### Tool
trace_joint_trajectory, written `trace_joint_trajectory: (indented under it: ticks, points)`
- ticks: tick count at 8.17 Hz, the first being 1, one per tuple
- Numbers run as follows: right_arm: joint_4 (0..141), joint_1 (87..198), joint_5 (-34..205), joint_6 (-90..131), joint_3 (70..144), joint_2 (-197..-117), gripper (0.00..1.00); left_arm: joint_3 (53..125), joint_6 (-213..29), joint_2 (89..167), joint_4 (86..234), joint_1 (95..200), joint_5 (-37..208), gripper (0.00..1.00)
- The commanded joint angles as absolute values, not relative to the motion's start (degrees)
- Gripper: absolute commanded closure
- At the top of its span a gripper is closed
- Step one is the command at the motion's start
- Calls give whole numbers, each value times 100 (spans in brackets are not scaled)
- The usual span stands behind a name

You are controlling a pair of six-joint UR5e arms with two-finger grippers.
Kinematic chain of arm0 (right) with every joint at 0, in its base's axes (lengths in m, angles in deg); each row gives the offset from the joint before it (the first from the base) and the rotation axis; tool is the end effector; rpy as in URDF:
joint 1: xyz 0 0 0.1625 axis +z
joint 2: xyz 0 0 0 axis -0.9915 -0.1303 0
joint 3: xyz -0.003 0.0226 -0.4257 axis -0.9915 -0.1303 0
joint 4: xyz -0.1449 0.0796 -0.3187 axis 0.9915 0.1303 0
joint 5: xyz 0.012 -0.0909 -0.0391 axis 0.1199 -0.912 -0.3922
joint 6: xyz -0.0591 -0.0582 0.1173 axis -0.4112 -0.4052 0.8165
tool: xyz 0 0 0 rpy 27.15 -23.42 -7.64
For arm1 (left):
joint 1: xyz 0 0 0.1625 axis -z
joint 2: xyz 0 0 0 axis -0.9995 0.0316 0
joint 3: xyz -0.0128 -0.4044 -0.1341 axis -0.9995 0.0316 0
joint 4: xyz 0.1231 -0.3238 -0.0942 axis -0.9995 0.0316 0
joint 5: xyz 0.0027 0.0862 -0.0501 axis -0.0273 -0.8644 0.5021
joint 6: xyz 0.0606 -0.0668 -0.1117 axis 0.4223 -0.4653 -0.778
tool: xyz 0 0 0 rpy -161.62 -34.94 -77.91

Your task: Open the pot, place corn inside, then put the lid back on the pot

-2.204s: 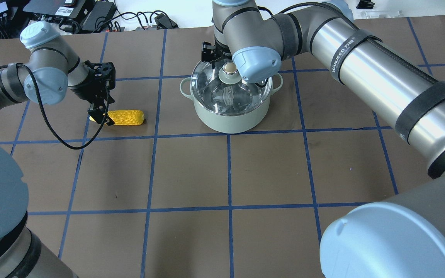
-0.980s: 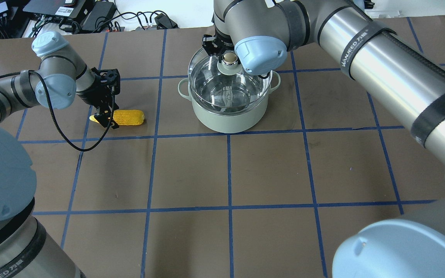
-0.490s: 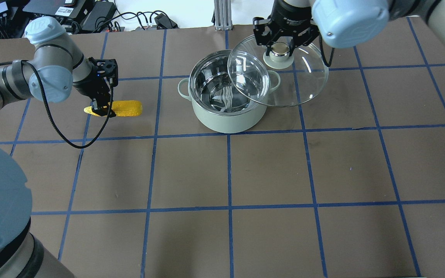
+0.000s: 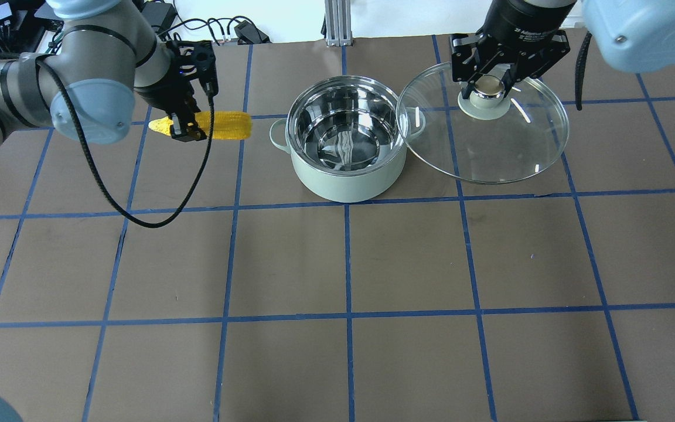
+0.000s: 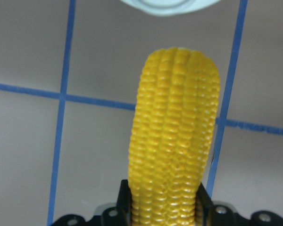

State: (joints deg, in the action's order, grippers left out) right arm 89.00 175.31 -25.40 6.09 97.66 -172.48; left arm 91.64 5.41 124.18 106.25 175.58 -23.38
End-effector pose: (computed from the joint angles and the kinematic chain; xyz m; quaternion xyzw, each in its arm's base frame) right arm 0.1617 -0.4752 0.4679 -0.0045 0.9980 -0.0594 0.0203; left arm -0.1144 -0.5548 0.3332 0.6433 0.7623 -0.0647 0.0299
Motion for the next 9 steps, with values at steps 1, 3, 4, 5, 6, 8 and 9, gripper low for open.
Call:
trace_joint_trajectory:
  ticks: [1,3,4,5,6,8,9]
  points:
    - [8661,17453,-2514,370,9881,-17457,79,9151,-796,12292,9676,18694,-2326,100]
    - [8661,17453,-2514,361,9881,-17483,79,9151,-1002,12476,8752,19109,-2326,100]
    - [8661,17453,-2505,361,9881,-17483,79,9151,-1150,12582,8565,19163,-2317,100]
    - [8669,17462,-2496,361,9881,-17483,79,9116,-1352,12792,8267,19242,-2134,100]
    - [8652,17471,-2496,370,9881,-17483,79,9090,-1415,13037,8142,19391,-1976,100]
    - [8660,17462,-2505,361,9881,-17483,79,8871,-1433,13425,8132,19454,-1948,100]
    - [8652,17462,-2487,361,9890,-17483,79,8800,-1503,13575,8132,19462,-1809,100]
